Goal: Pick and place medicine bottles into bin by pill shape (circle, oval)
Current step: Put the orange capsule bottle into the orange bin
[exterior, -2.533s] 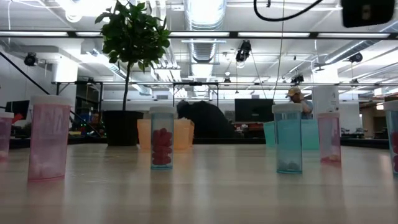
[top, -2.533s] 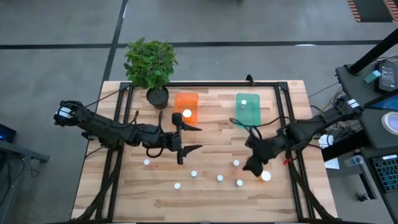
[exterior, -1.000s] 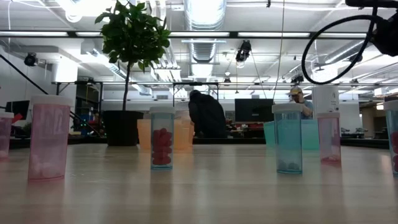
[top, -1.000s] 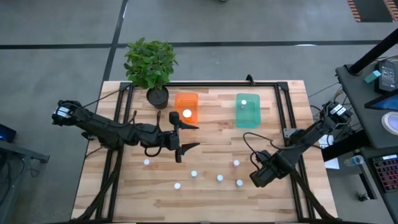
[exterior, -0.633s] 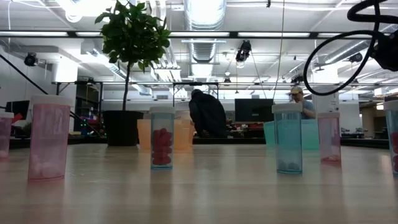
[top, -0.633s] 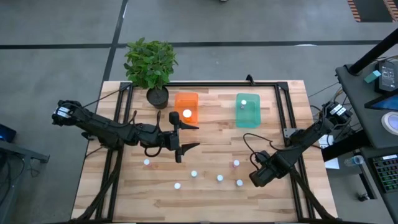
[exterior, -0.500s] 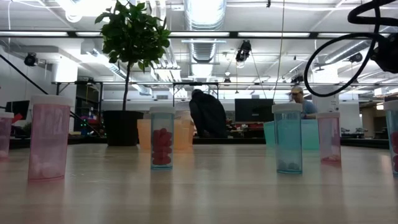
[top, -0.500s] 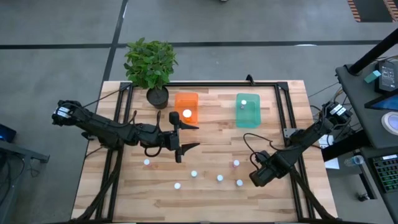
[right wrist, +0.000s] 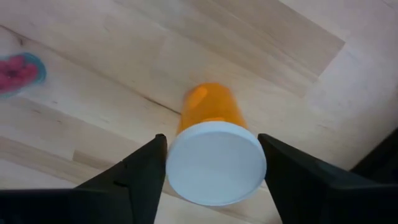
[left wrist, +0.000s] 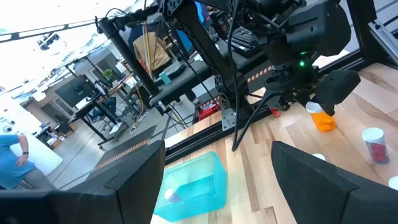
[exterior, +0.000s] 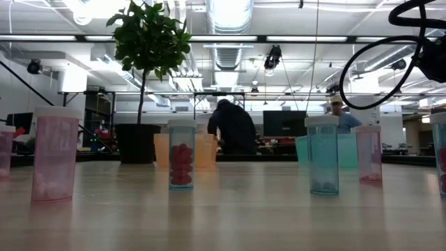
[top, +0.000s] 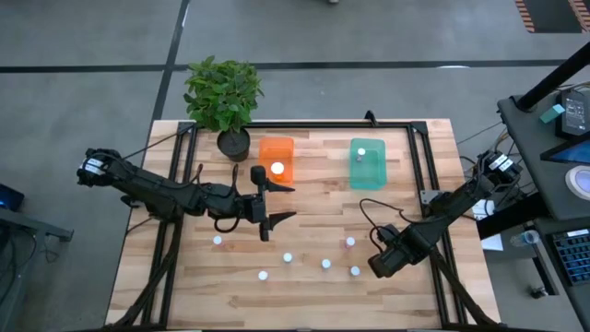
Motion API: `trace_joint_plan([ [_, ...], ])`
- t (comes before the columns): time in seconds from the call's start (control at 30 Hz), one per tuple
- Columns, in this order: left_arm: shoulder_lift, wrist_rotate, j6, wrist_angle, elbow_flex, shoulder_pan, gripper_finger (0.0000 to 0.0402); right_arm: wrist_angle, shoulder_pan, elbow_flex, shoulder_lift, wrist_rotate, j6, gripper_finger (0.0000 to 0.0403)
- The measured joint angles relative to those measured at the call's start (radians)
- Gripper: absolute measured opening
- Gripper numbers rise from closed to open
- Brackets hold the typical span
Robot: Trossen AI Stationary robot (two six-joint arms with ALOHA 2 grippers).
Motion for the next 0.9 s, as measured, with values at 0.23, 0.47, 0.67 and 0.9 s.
trace_joint_plan([
  [0.23, 0.0, 0.0, 0.0, 0.0, 0.0, 0.0, 0.0274, 0.0, 0.0, 0.0, 0.0, 0.0, 0.0, 0.022],
  [0.47, 0.0, 0.0, 0.0, 0.0, 0.0, 0.0, 0.0274, -0.012, 0.0, 0.0, -0.029, 0.001, -0.003, 0.022],
  [0.67, 0.0, 0.0, -0.001, 0.0, 0.0, 0.0, 0.0274, -0.081, 0.0, 0.001, -0.109, 0.011, 0.002, 0.0219],
  [0.9, 0.0, 0.0, -0.002, 0.0, -0.001, 0.0, 0.0274, -0.235, -0.029, 0.072, -0.206, 0.172, -0.008, 0.0219],
])
